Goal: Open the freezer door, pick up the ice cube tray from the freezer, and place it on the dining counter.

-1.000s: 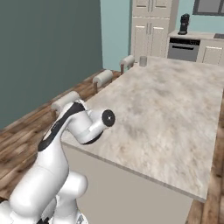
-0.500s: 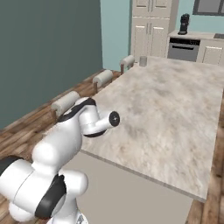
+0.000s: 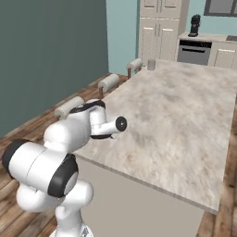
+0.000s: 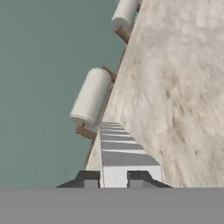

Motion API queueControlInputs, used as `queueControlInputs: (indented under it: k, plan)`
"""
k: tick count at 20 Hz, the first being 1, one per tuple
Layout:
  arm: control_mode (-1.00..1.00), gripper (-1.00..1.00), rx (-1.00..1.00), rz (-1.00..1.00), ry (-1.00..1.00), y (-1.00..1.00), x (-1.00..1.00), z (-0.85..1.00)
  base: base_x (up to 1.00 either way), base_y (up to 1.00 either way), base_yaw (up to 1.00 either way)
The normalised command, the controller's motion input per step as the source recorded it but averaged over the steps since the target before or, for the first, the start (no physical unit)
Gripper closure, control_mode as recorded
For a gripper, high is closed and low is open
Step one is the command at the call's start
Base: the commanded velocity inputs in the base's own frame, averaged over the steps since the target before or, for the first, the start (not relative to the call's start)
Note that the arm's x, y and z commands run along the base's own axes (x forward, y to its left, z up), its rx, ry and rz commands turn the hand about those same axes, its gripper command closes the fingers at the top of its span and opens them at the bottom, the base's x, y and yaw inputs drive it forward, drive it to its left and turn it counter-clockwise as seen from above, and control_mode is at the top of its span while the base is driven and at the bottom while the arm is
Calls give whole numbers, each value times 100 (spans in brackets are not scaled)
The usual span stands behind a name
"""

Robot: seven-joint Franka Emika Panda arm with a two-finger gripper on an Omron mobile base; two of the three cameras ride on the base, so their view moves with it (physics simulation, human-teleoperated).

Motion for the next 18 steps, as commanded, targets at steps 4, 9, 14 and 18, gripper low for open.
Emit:
queueControlInputs:
  k: [4,9,14,18]
  plan:
    - [-100,100,-16,2,-10,0,42,-38,0,0,0]
    - [-100,100,-15,2,-10,-2,26,-23,0,0,0]
    - [-100,-100,-7,0,-2,-3,12,18,0,0,0]
    - [-100,-100,0,0,3,-4,7,91,0,0,0]
